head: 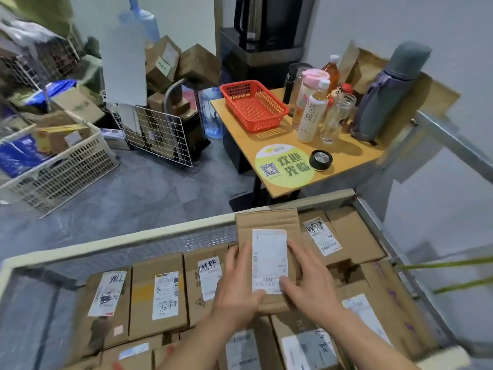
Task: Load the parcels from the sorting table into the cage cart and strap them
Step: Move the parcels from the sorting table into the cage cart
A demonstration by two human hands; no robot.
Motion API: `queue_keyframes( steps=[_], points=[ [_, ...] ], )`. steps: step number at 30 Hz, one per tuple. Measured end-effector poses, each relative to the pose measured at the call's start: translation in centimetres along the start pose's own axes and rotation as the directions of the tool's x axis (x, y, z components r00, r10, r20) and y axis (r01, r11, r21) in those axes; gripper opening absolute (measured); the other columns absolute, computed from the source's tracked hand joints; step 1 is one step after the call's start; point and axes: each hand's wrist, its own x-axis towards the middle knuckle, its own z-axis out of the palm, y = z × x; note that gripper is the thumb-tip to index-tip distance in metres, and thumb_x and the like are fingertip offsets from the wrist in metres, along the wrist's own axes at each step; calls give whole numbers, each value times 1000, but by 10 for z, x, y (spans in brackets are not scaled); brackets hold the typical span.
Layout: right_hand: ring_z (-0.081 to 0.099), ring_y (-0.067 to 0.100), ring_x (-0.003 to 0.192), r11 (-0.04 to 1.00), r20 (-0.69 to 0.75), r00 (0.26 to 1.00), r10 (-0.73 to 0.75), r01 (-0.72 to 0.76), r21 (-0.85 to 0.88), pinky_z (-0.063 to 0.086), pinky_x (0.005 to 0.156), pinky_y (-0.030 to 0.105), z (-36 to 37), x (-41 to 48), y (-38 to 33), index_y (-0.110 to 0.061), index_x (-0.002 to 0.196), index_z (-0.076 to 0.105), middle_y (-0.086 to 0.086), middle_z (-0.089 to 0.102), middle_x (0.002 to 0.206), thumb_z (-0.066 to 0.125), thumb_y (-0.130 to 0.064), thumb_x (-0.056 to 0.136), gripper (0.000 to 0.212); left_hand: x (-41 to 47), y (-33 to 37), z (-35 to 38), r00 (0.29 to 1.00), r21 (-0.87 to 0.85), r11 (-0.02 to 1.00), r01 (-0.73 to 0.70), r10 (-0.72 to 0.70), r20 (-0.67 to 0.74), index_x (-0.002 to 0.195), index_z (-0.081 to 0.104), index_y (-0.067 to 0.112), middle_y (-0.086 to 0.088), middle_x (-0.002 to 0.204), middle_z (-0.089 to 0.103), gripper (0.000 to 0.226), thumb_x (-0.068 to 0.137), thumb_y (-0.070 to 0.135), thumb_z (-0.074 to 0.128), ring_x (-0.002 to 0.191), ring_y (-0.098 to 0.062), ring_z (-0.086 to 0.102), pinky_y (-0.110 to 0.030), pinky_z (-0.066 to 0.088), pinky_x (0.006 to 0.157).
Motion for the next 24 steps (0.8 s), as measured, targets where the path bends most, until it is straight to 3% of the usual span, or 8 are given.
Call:
queue_keyframes(
  steps=[2,5,7,11,15,18,20,24],
  points=[
    [44,19,133,1000,49,999,20,-20,-7,46,100,42,14,9,21,-54,147,17,-8,41,148,58,-42,75,83,12,-11,19,999,-48,998,52,-51,18,146,5,50,22,154,3,100,80,13,71,115,-4,37,-6,36,78],
    [39,19,137,998,106,993,51,-46,-44,42,106,41,31,23,46,-53,148,15,-7,32,156,56,-43,75,83,29,-25,42,994,-53,993,107,-105,35,151,8,45,17,157,5,105,78,13,76,111,0,36,-16,40,89],
    [34,16,140,998,136,989,55,-51,-33,39,109,39,37,32,60,-50,150,16,-9,30,156,60,-39,79,84,40,-30,54,990,-51,989,136,-134,41,152,10,42,14,157,8,104,78,15,78,111,3,33,-14,34,89],
    [31,19,143,999,190,981,36,-30,-33,41,107,40,45,53,82,-55,145,14,-3,32,154,59,-35,80,82,65,-41,73,987,-40,987,157,-155,46,152,11,41,11,156,10,104,77,21,80,126,-5,33,-14,27,93],
    [23,28,148,997,224,973,58,-46,-57,39,109,44,51,71,104,-57,144,9,6,25,159,56,-36,80,82,91,-48,91,988,-27,990,140,-138,74,150,14,40,9,156,14,99,77,20,78,125,-8,37,-16,30,91],
    [12,29,151,988,272,956,106,-70,-139,33,112,39,56,84,124,-42,154,11,9,1,166,60,-38,83,86,110,-52,109,987,-12,994,109,-106,122,151,16,37,7,162,3,92,82,19,74,148,-14,13,-17,24,103],
    [8,28,151,979,303,943,139,-85,-184,28,114,38,60,89,136,-33,158,14,9,-8,166,62,-41,84,88,122,-58,122,976,-6,993,116,-113,184,155,11,33,4,164,-11,94,85,13,71,151,-13,-2,-14,12,105],
    [2,31,152,967,328,936,127,-43,-252,19,118,39,67,88,155,-28,157,23,12,-4,167,63,-44,85,84,138,-72,147,967,42,992,118,-124,221,156,10,32,6,161,-25,92,87,5,65,151,-15,11,-13,23,102]
  ],
)
